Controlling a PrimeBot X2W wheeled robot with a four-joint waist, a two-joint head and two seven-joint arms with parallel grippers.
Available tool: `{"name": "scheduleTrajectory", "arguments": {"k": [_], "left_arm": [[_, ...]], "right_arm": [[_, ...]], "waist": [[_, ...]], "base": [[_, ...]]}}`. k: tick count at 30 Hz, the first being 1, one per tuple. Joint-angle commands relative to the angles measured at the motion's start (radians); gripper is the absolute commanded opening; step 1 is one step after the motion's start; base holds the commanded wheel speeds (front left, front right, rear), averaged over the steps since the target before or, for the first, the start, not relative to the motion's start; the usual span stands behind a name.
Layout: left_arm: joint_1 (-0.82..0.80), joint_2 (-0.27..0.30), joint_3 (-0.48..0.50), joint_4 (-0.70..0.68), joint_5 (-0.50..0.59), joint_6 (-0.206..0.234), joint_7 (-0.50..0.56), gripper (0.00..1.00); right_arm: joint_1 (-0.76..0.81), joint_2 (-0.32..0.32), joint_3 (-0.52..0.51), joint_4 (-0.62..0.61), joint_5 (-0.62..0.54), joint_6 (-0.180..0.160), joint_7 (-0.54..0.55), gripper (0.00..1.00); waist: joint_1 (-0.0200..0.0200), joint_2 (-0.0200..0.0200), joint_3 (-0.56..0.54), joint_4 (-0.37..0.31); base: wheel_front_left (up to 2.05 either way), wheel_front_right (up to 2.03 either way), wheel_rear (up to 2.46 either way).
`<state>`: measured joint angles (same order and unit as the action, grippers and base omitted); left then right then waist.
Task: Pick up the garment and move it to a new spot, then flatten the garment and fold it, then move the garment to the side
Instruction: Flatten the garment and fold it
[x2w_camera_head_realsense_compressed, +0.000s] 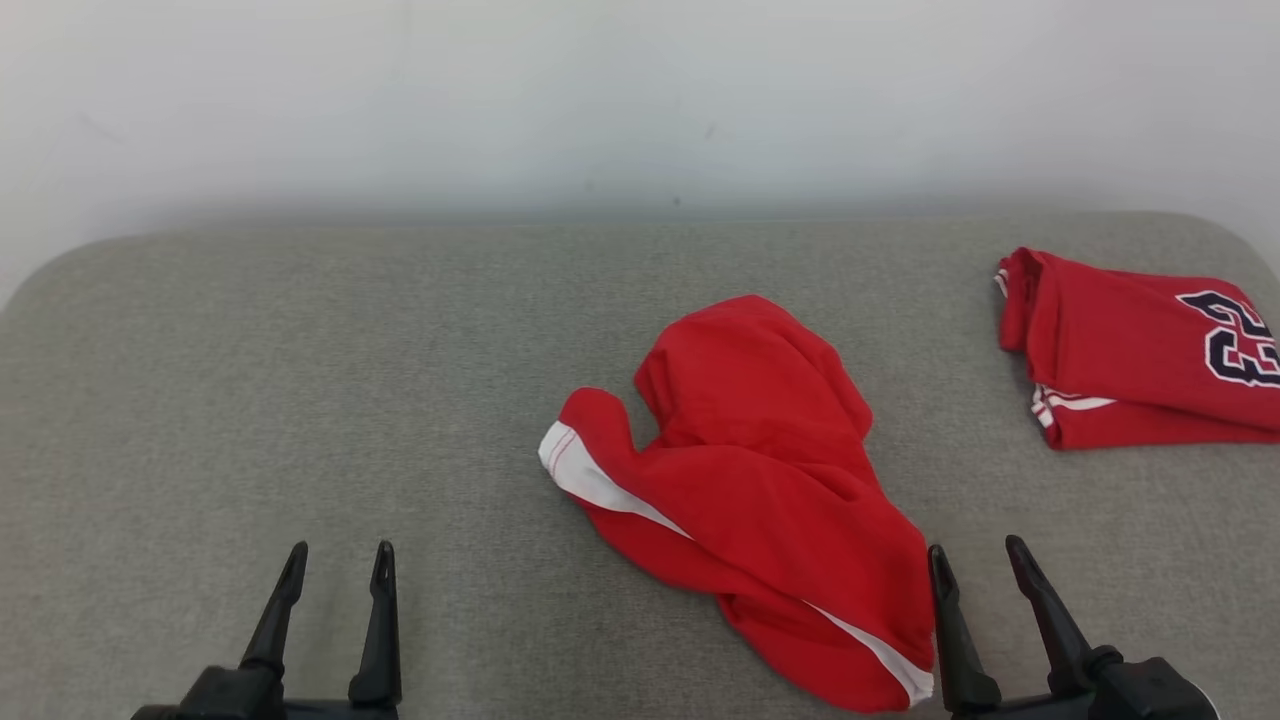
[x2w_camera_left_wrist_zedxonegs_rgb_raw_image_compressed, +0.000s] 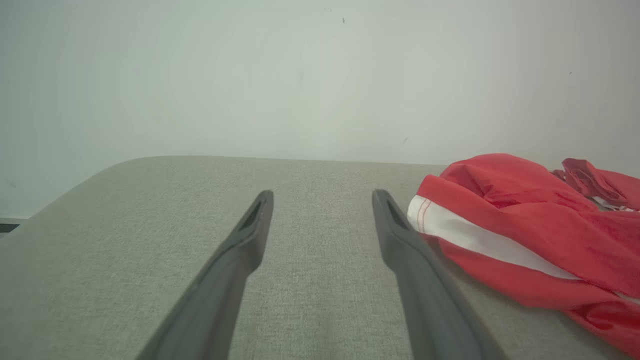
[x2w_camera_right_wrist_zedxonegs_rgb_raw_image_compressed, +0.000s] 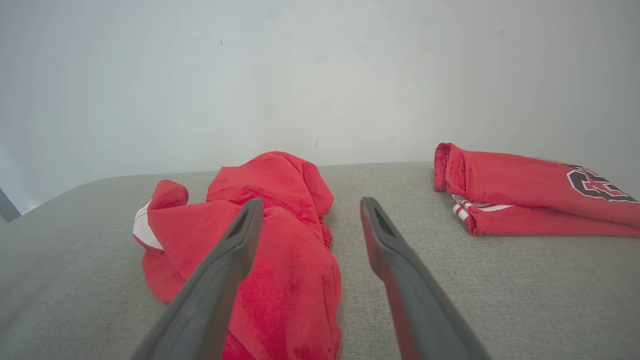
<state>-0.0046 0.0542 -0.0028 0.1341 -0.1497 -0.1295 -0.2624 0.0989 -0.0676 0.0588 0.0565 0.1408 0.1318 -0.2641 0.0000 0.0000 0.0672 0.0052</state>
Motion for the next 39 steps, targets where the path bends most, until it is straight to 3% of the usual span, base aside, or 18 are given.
{"name": "scheduleTrajectory", "arguments": {"k": [1,8,20,23,30,31,33,34,39], "left_arm": [[-0.024,0.017,-0.007,0.006,0.007,-0.001,-0.003,1.0],[-0.125,0.102,-0.059,0.081,-0.028,-0.001,-0.003,1.0],[-0.349,0.256,-0.245,0.315,-0.126,0.0,-0.003,1.0],[-0.41,0.294,-0.331,0.412,-0.18,0.0,-0.003,1.0],[-0.466,0.319,-0.412,0.496,-0.258,0.0,-0.003,1.0],[-0.471,0.316,-0.424,0.506,-0.272,0.0,-0.003,0.93],[-0.481,0.316,-0.448,0.528,-0.31,0.0,-0.003,0.23],[-0.484,0.315,-0.468,0.539,-0.335,0.0,-0.003,0.0],[-0.505,0.329,-0.563,0.564,-0.421,0.0,-0.003,0.0]], "right_arm": [[-0.011,0.008,-0.003,-0.001,0.011,-0.002,0.0,1.0],[-0.055,0.017,0.005,-0.004,0.042,-0.002,0.0,1.0],[-0.119,0.018,0.034,0.015,0.096,-0.002,0.0,1.0],[-0.134,0.017,0.029,0.017,0.104,-0.002,0.0,1.0],[-0.137,0.017,0.031,0.02,0.109,-0.002,0.0,1.0],[-0.136,0.018,0.031,0.022,0.109,-0.002,0.0,1.0],[-0.136,0.017,0.031,0.024,0.11,-0.002,0.0,1.0],[-0.136,0.017,0.03,0.025,0.11,-0.002,0.0,1.0],[-0.13,0.017,0.019,0.026,0.098,-0.002,0.0,1.0]], "waist": [[0.0,0.0,0.012,-0.028],[0.0,0.0,0.054,-0.114],[0.0,0.0,0.14,-0.237],[0.0,0.0,0.159,-0.269],[0.0,0.0,0.173,-0.288],[0.0,0.0,0.172,-0.29],[0.0,0.0,0.172,-0.293],[0.0,0.0,0.171,-0.294],[0.0,0.0,0.159,-0.283]], "base": [[0.0,0.0,0.0],[0.0,0.0,0.0],[0.0,0.0,0.0],[0.0,0.0,0.0],[0.0,0.0,0.0],[0.0,0.0,0.0],[0.0,0.0,0.0],[0.0,0.0,0.0],[0.0,0.0,0.0]]}}
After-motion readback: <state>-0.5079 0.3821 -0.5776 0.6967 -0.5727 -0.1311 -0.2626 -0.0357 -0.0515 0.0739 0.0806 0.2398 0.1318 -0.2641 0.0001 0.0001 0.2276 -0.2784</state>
